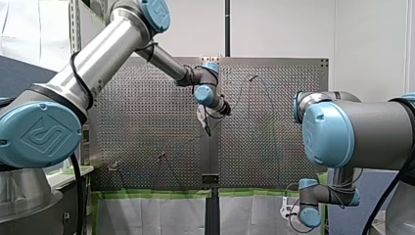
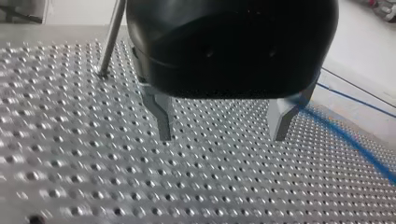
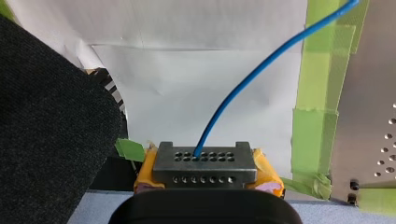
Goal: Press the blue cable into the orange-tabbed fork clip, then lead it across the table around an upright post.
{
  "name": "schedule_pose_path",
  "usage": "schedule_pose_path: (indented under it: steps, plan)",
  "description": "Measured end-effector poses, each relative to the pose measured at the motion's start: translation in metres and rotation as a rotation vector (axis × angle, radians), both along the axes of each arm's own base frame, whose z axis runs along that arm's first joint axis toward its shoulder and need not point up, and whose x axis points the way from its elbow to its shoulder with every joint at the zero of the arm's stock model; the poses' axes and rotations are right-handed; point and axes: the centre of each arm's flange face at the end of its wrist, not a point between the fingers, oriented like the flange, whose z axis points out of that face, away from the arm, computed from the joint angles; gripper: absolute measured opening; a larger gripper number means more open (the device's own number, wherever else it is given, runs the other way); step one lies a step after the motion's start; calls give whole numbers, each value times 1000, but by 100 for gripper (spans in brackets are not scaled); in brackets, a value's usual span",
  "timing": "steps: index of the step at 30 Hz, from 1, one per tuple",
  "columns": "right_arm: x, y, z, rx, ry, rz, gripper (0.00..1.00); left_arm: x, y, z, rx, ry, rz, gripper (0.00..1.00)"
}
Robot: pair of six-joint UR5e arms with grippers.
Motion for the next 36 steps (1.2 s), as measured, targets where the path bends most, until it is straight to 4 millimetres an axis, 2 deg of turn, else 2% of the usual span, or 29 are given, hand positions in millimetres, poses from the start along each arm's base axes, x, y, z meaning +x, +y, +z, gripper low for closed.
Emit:
schedule_pose_path:
  steps: [4, 10, 15, 24, 28, 36]
  plan:
    - [0, 0, 0, 1, 0, 0, 0, -9, -1, 11, 37, 0, -15, 100]
    - [0, 0, 0, 1, -1, 1, 0, -29, -9, 15, 101, 12, -52, 100]
    - [0, 0, 0, 2, -2, 3, 0, -48, -16, 33, 116, 13, -78, 100]
    - [3, 1, 0, 2, -2, 9, 0, -83, -27, 82, 93, -25, -154, 100]
    - [3, 1, 0, 1, -2, 10, 0, -95, -28, 111, 52, -59, -174, 100]
    - [5, 1, 0, 2, -4, 15, 0, -101, -19, 158, -21, -141, -147, 100]
